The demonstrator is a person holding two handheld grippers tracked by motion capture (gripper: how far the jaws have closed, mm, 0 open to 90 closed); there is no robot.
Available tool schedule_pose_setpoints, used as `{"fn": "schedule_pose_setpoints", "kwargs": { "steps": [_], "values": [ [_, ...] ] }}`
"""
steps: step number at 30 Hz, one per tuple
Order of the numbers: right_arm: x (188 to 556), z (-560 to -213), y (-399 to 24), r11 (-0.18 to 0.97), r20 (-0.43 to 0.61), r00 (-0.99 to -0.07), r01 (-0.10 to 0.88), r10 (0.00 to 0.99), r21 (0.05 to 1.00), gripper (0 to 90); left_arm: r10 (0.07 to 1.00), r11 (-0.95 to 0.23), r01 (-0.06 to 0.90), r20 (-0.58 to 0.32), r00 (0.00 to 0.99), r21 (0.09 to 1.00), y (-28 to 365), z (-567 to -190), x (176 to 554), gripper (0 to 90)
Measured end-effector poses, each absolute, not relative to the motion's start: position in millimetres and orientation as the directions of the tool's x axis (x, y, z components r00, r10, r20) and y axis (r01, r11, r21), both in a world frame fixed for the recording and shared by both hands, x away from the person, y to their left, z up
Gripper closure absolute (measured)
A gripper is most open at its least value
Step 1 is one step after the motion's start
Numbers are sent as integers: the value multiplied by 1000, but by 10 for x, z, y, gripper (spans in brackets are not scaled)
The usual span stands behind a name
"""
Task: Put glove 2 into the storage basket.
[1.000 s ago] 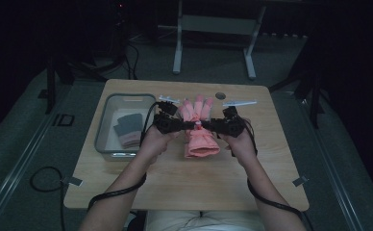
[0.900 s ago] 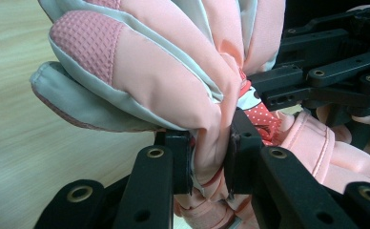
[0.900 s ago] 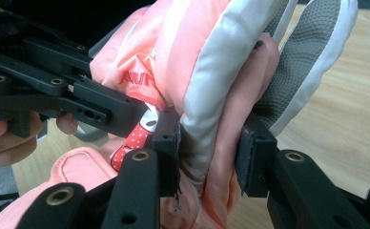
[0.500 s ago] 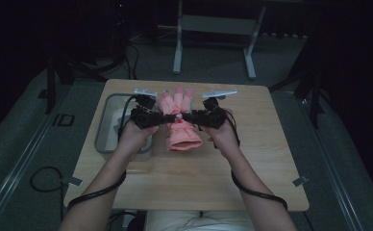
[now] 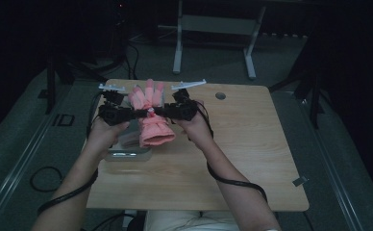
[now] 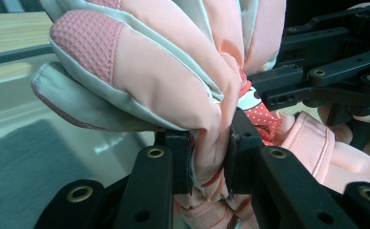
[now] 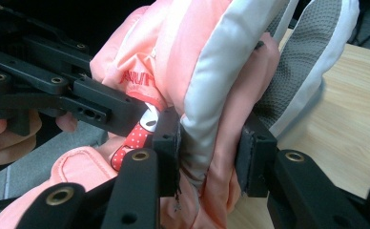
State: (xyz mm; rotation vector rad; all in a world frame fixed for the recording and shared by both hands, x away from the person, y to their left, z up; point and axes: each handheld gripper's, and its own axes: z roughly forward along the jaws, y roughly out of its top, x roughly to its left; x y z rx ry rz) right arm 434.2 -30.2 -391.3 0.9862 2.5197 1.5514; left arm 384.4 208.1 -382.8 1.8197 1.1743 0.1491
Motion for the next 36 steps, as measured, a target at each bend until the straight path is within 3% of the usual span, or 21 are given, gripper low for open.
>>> {"fn": "schedule_pose_setpoints", "kwargs": {
  "steps": [14,25,36],
  "values": [
    [4655,-3961,285,375,281,-829,486,483,789,656,810,-9,670,-388,440,743,2529,-4002,3963,749],
    [4839,-4393,494,428,301,-818,527,490,734,656,814,43,728,-447,371,684,2676,-4475,4092,748],
    [4902,-4735,581,458,321,-797,570,512,682,653,855,6,776,-406,322,630,2640,-4725,4162,745]
  ]
}}
